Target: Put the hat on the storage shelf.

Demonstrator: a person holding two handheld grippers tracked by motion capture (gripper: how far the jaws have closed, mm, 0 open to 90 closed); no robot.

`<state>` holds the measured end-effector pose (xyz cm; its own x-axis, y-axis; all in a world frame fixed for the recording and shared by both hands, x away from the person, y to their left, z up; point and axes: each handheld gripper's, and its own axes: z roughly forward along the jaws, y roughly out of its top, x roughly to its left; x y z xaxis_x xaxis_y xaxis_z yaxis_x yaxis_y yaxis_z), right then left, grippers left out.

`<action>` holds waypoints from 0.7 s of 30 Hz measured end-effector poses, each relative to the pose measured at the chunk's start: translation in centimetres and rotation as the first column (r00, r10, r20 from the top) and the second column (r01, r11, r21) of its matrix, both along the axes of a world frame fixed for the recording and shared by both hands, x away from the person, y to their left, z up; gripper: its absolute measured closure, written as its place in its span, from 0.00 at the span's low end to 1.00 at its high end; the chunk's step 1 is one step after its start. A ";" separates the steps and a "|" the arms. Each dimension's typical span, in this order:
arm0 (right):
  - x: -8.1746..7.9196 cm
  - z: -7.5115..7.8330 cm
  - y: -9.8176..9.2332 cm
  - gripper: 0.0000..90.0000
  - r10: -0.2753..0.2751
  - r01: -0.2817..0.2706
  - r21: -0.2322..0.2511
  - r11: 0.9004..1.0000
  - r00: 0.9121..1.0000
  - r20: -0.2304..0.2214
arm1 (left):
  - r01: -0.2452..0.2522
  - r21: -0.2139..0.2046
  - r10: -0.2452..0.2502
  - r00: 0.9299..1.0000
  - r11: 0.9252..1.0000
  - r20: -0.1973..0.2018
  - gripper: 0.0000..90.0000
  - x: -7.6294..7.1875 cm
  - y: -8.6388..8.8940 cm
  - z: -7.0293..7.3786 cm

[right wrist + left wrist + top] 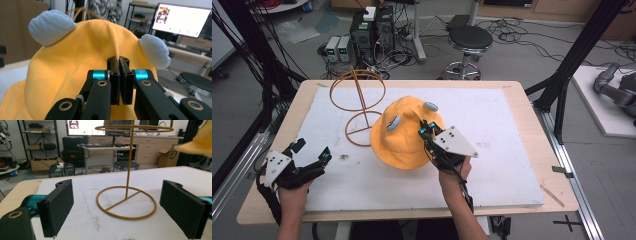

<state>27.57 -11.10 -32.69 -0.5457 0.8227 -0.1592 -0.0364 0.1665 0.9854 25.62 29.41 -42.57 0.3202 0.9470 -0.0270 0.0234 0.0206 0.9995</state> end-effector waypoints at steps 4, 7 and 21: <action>0.0 1.6 -0.2 0.99 -0.001 0.001 0.016 1.000 0.999 0.032 | 0.003 0.000 -0.003 1.000 1.000 -0.001 0.14 0.0 0.0 0.0; 0.1 2.7 -0.1 0.99 0.002 -0.004 0.041 0.999 0.999 0.045 | 0.002 0.001 -0.002 1.000 1.000 0.000 0.14 0.0 0.0 0.0; 1.9 7.6 1.6 0.99 0.025 -0.039 0.127 0.991 0.994 0.110 | 0.001 -0.007 -0.001 1.000 1.000 0.004 0.14 -0.1 0.1 0.1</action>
